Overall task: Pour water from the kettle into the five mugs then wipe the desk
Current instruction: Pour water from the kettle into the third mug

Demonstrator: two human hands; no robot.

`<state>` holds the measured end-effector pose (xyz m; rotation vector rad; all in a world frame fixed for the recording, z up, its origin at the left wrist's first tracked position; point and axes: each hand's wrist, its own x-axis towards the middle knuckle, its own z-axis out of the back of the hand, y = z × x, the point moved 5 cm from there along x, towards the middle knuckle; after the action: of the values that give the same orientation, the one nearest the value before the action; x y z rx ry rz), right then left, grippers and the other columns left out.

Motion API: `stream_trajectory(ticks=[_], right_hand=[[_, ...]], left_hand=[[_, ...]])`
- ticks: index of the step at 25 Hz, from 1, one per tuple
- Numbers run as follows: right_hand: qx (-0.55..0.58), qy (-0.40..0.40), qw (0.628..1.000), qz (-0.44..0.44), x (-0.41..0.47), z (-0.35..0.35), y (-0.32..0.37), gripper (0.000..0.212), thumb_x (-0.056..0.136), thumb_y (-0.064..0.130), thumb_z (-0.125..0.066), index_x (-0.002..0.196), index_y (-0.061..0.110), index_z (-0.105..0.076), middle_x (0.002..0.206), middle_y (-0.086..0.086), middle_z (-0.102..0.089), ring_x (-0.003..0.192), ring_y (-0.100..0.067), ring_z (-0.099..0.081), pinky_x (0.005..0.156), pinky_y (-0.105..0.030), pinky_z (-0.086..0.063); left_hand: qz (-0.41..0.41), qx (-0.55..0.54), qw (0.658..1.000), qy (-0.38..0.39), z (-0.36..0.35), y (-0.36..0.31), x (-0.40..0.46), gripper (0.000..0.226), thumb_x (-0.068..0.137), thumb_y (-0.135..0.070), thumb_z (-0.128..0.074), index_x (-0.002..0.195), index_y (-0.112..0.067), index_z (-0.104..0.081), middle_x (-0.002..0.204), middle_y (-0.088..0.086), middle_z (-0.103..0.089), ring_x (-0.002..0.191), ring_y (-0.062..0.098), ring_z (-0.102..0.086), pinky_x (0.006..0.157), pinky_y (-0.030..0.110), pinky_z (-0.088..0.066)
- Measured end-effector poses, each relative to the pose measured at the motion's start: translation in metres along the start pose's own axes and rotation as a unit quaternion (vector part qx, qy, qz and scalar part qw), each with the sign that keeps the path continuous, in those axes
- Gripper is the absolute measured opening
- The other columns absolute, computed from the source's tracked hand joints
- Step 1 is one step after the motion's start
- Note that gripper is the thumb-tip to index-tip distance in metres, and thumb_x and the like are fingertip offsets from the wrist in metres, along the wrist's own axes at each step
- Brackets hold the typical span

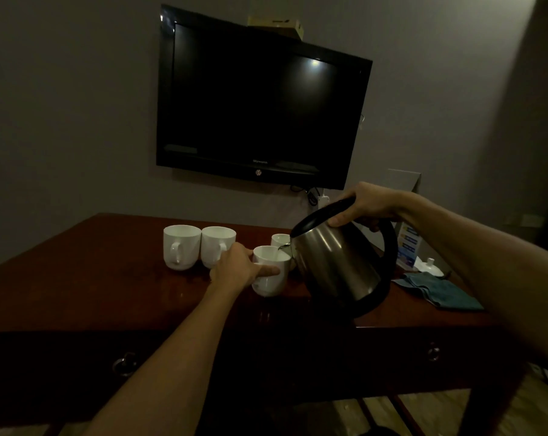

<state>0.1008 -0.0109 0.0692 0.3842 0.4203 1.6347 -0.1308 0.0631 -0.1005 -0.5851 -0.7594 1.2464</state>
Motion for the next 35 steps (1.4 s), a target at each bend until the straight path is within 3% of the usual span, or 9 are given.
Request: stream_trajectory(ticks=[2,5,11,25,35], right_hand=[[0.005,0.007,1.0,0.016,-0.0001,0.0002,0.0003,0.046,0.074,0.034,-0.079,0.119,0.033,-0.068,0.06,-0.001,-0.051,0.048,-0.011,-0.045,0.045,-0.024,-0.043],[0.002,0.007,1.0,0.022,0.0006,0.0013,-0.0007,0.051,0.078,0.03,-0.078,0.127,0.034,-0.064,0.064,-0.001,-0.053,0.049,-0.009,-0.046,0.046,-0.023,-0.043],[0.014,0.013,0.999,0.027,0.0016,0.0013,-0.0015,0.054,0.073,0.033,-0.08,0.125,0.039,-0.065,0.064,-0.001,-0.055,0.049,-0.009,-0.046,0.046,-0.023,-0.042],[0.03,0.023,0.999,0.021,0.0018,0.0006,-0.001,0.062,0.067,0.036,-0.08,0.127,0.036,-0.065,0.071,-0.004,-0.055,0.05,-0.01,-0.046,0.046,-0.023,-0.041],[0.013,0.026,0.999,0.028,0.0008,0.0027,-0.0022,0.053,0.083,0.025,-0.075,0.132,0.039,-0.06,0.089,-0.006,-0.058,0.059,-0.012,-0.049,0.049,-0.023,-0.044]], left_hand=[[-0.003,-0.006,1.0,0.007,-0.0002,0.0,-0.0004,0.068,0.063,-0.062,-0.079,0.116,-0.022,-0.067,0.101,-0.003,-0.07,0.095,0.017,-0.062,0.072,0.035,-0.044],[-0.005,-0.01,1.0,0.009,0.0007,-0.0011,-0.0015,0.065,0.066,-0.059,-0.079,0.117,-0.022,-0.067,0.103,-0.003,-0.07,0.097,0.017,-0.061,0.072,0.034,-0.043],[-0.011,-0.013,1.0,0.009,0.0016,-0.0024,-0.0033,0.06,0.067,-0.058,-0.079,0.115,-0.022,-0.068,0.096,-0.004,-0.07,0.093,0.016,-0.061,0.07,0.034,-0.041],[-0.007,-0.014,1.0,0.009,0.0009,-0.0013,-0.0003,0.064,0.067,-0.056,-0.08,0.119,-0.021,-0.066,0.105,-0.002,-0.07,0.098,0.017,-0.061,0.074,0.035,-0.044],[-0.005,-0.007,1.0,-0.001,0.0006,0.0011,0.0006,0.062,0.063,-0.062,-0.08,0.11,-0.024,-0.069,0.096,-0.005,-0.07,0.095,0.017,-0.062,0.074,0.037,-0.047]])
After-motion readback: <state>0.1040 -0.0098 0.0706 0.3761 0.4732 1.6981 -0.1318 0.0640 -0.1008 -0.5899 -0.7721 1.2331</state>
